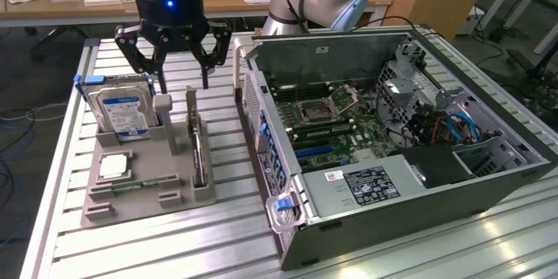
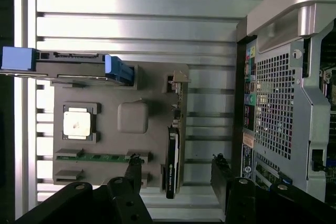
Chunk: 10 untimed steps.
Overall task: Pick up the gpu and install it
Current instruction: 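Pick up the gpu and move the gpu toward the slot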
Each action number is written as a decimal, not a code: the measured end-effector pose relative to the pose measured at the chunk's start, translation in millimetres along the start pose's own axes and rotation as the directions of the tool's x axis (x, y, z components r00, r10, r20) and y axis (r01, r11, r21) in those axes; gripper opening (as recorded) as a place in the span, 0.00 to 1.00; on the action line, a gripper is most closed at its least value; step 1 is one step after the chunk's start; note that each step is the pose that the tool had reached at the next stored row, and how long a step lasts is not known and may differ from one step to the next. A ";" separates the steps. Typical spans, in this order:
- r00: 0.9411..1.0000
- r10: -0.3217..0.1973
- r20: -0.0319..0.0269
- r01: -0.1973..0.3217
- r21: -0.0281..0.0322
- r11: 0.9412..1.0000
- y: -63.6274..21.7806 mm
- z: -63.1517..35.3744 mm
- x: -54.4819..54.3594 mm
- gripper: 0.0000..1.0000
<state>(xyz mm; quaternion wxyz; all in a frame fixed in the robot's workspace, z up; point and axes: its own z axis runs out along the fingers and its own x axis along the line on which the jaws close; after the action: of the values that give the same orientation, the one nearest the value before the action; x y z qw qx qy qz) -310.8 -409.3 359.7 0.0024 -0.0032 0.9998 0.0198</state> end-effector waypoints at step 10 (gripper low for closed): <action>1.000 0.000 0.000 0.000 0.000 1.000 0.0 0.0 0.0 0.65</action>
<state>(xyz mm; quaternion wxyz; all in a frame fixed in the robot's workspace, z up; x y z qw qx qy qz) -310.8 -409.3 359.8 0.0024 -0.0032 0.9998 0.0198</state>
